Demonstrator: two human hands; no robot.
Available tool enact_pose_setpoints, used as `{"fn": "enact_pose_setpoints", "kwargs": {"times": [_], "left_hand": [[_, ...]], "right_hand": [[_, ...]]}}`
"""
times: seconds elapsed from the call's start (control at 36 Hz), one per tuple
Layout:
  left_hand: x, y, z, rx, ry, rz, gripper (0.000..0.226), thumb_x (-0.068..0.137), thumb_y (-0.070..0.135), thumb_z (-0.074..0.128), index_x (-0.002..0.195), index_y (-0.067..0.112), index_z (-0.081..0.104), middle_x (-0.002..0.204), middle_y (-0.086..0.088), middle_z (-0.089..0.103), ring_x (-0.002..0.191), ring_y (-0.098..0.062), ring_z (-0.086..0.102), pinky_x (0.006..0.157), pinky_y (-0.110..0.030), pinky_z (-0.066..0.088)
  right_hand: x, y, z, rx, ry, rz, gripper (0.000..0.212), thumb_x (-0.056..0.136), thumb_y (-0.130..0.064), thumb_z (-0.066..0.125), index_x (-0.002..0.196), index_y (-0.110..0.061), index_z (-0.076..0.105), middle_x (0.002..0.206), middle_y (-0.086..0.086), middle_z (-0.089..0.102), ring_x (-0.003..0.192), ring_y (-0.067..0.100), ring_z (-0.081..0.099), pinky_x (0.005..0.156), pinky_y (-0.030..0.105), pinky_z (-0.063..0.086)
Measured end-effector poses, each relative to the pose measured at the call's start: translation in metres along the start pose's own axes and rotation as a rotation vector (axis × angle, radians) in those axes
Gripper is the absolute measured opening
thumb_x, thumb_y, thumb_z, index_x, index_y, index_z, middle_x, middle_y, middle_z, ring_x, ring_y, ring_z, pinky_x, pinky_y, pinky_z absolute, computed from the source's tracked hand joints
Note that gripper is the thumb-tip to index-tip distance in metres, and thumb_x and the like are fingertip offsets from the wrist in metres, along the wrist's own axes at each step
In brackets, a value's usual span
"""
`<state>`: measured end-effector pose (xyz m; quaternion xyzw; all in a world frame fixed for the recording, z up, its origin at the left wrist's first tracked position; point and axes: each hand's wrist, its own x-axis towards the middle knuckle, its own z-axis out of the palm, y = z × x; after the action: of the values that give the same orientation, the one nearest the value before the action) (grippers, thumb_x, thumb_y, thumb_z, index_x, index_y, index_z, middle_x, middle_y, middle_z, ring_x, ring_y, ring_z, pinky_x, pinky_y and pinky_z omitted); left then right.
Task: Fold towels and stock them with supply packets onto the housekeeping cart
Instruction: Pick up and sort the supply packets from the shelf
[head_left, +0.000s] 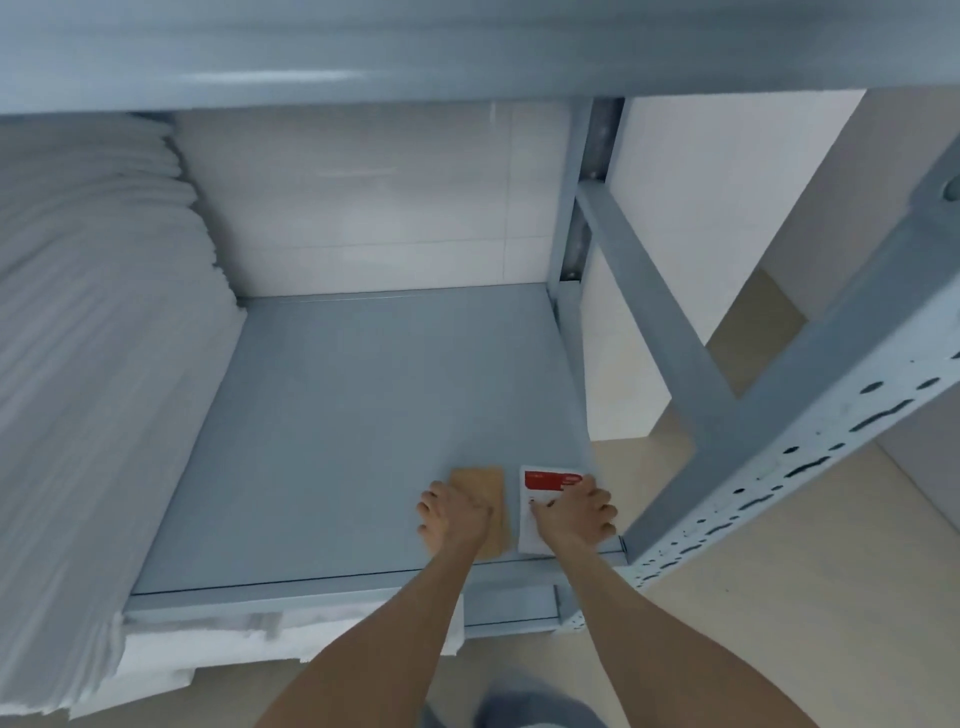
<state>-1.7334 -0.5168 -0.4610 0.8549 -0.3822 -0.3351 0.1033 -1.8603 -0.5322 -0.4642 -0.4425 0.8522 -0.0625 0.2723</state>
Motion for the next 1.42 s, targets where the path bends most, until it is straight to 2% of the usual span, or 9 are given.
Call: {"fn": "enact_pose_setpoints", "kwargs": {"times": [0.19,0.42,0.56,0.64,0.78,0.89,1.08,1.17,1.42], "left_hand": [[0.003,-0.009,0.010,0.032,-0.033,0.003,0.039,0.093,0.032,0.052,0.125,0.010,0.053,0.127,-0.009,0.060,0.118,-0.027,0.056,0.102,-0.040,0.044],[-0.012,-0.027,-0.015,-0.418,-0.167,-0.011,0.038,0.092,0.027,0.064,0.122,0.005,0.055,0.117,-0.013,0.063,0.102,-0.028,0.061,0.084,-0.037,0.054],[-0.029,-0.034,-0.039,-0.725,-0.258,-0.109,0.038,0.085,0.008,0.065,0.122,0.000,0.059,0.118,-0.021,0.065,0.105,-0.036,0.065,0.092,-0.053,0.055],[-0.039,-0.027,-0.058,-0.882,-0.317,-0.089,0.024,0.081,0.005,0.062,0.105,0.002,0.067,0.106,-0.018,0.070,0.091,-0.030,0.069,0.082,-0.043,0.060],[-0.049,-0.006,-0.090,-1.105,-0.321,-0.057,0.026,0.090,0.007,0.056,0.112,0.001,0.067,0.109,-0.018,0.070,0.097,-0.032,0.066,0.093,-0.050,0.054],[-0.073,0.001,-0.119,-1.268,-0.404,0.078,0.031,0.092,0.009,0.057,0.122,0.003,0.063,0.118,-0.018,0.071,0.107,-0.036,0.068,0.091,-0.055,0.056],[-0.139,-0.014,-0.149,-1.371,-0.529,0.268,0.034,0.100,0.021,0.057,0.130,0.005,0.056,0.119,-0.017,0.071,0.101,-0.039,0.071,0.060,-0.039,0.060],[-0.164,-0.027,-0.154,-1.326,-0.501,0.324,0.033,0.099,0.021,0.059,0.129,0.009,0.058,0.117,-0.014,0.072,0.099,-0.037,0.071,0.056,-0.039,0.060],[-0.227,-0.067,-0.141,-1.269,-0.585,0.421,0.024,0.101,0.018,0.055,0.124,0.010,0.060,0.109,-0.004,0.075,0.097,-0.027,0.073,0.054,-0.041,0.060]], "right_hand": [[0.003,0.007,0.007,0.175,-0.093,0.026,0.094,0.071,-0.045,0.084,0.137,-0.004,0.031,0.135,0.017,0.046,0.128,0.035,0.043,0.106,0.042,0.037],[-0.013,0.011,-0.012,0.431,-0.148,0.044,0.063,0.081,-0.020,0.080,0.123,-0.006,0.036,0.119,0.016,0.055,0.099,0.034,0.061,0.081,0.040,0.053],[-0.029,0.003,-0.031,0.898,-0.244,0.236,0.046,0.084,-0.003,0.071,0.120,-0.006,0.043,0.114,0.020,0.063,0.094,0.030,0.063,0.065,0.036,0.056],[-0.040,-0.007,-0.048,1.131,-0.325,0.287,0.042,0.080,0.003,0.063,0.121,-0.001,0.054,0.112,0.022,0.067,0.099,0.036,0.067,0.061,0.037,0.059],[-0.066,-0.024,-0.084,1.422,-0.405,0.257,0.018,0.082,0.009,0.060,0.087,-0.008,0.066,0.088,0.013,0.070,0.079,0.027,0.067,0.053,0.034,0.059],[-0.090,-0.028,-0.105,1.669,-0.458,0.175,0.013,0.087,0.005,0.065,0.096,-0.003,0.069,0.102,0.016,0.072,0.090,0.030,0.070,0.078,0.038,0.060],[-0.153,-0.017,-0.118,1.872,-0.501,0.036,0.017,0.096,-0.011,0.058,0.112,-0.008,0.064,0.097,0.013,0.070,0.079,0.022,0.068,0.056,0.025,0.055],[-0.181,-0.002,-0.118,1.876,-0.438,0.053,0.030,0.098,-0.017,0.057,0.125,-0.005,0.060,0.101,0.014,0.066,0.077,0.020,0.061,0.046,0.022,0.049],[-0.253,0.065,-0.121,1.849,-0.229,0.087,0.023,0.096,-0.021,0.060,0.115,-0.009,0.065,0.086,0.005,0.072,0.063,0.013,0.067,0.043,0.022,0.047]]}}
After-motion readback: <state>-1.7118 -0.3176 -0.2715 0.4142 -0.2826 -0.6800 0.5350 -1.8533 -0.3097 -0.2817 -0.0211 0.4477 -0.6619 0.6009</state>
